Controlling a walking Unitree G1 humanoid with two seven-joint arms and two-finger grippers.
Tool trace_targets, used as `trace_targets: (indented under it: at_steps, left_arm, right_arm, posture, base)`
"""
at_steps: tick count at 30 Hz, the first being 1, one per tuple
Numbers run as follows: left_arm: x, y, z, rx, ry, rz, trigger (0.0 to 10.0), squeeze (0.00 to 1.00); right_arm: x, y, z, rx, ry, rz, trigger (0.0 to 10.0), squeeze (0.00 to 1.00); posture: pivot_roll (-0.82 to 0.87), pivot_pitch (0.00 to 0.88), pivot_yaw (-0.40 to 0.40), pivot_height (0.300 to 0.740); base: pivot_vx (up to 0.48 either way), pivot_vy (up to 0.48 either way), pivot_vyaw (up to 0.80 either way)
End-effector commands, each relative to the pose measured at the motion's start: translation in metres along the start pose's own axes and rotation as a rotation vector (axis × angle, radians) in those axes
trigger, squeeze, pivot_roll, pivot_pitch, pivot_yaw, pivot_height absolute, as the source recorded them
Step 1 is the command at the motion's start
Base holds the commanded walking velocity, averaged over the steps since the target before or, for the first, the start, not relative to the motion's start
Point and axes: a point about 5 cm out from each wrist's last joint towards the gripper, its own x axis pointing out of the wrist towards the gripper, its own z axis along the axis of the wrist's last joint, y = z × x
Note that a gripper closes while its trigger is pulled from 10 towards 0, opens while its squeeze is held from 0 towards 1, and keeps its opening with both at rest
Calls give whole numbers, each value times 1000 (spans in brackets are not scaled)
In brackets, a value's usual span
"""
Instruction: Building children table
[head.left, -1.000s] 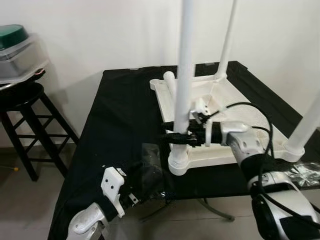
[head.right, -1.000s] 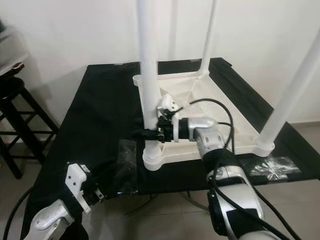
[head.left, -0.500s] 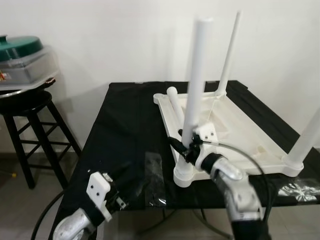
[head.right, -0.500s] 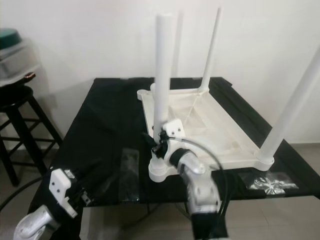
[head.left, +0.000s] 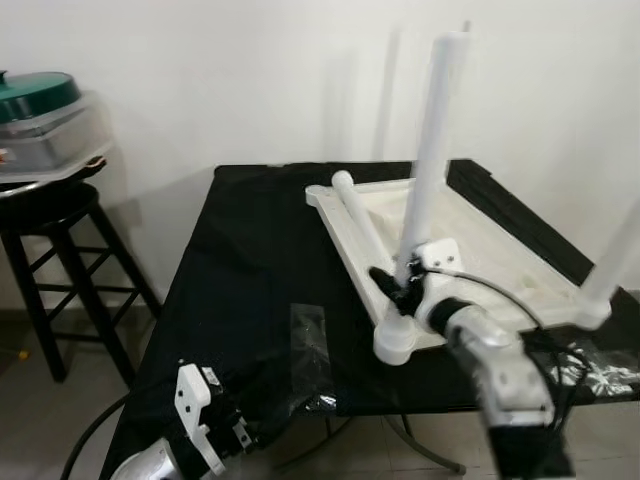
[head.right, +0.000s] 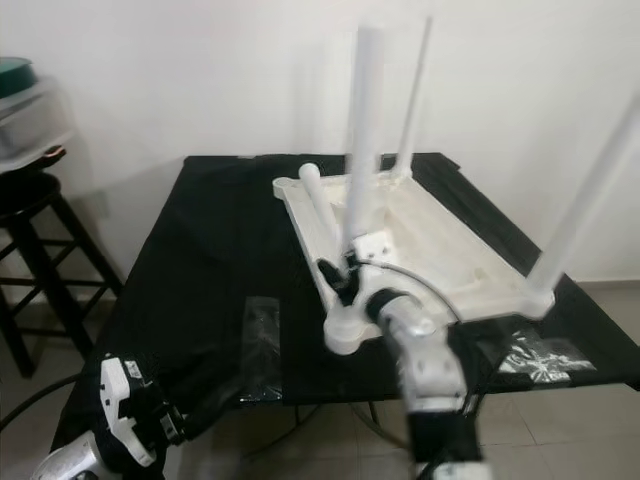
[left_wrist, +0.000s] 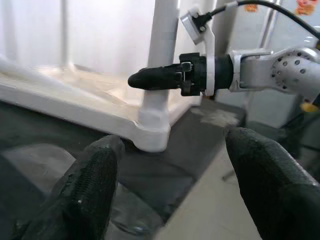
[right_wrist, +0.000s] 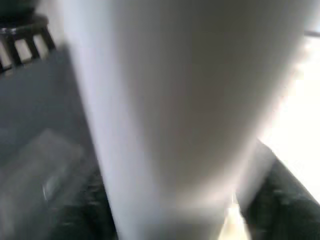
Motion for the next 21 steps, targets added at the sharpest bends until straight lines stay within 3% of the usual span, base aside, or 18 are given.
trace_targets:
  at_steps: [1,4,5,6,7,20,21]
  left_arm:
    - [3,1,0,-42,-8,-32,10000,0]
    - [4,1,-1,-58,-13,-45,10000,0]
    - [5,2,0,-52,-19,-46,10000,0]
    - [5,2,0,-52,-19,-46,10000,0]
    - [8,4,2,-48,-30,-48,10000,0]
    - [15,6,2,-61,-27,-103,10000,0]
    - [17,5,3,-61,-32,-122,10000,0]
  right_arm:
    - [-1,5,18,-34,-82,213,10000,1000]
    - [-8,4,29,-129,-108,359,10000,980]
    - [-10,0,33,-166,-89,422,10000,357]
    - [-10,0,33,-166,-89,422,10000,357]
    - [-11,-4,39,-174,-78,517,10000,0]
    - [7,-20,62,-180,-85,681,10000,0]
    - [11,-20,66,-179,-80,711,3725,0]
  posture:
    - [-25,0,28,740]
    - [-19,0,23,740]
    - [-18,0,21,740]
    - [-18,0,21,740]
    - [-16,0,17,740]
    - [10,0,7,740]
    - [18,0,7,740]
  base:
    - [0,0,0]
    - [0,0,0]
    - [0,0,0]
    - [0,0,0]
    - [0,0,0]
    - [0,0,0]
    - [0,0,0]
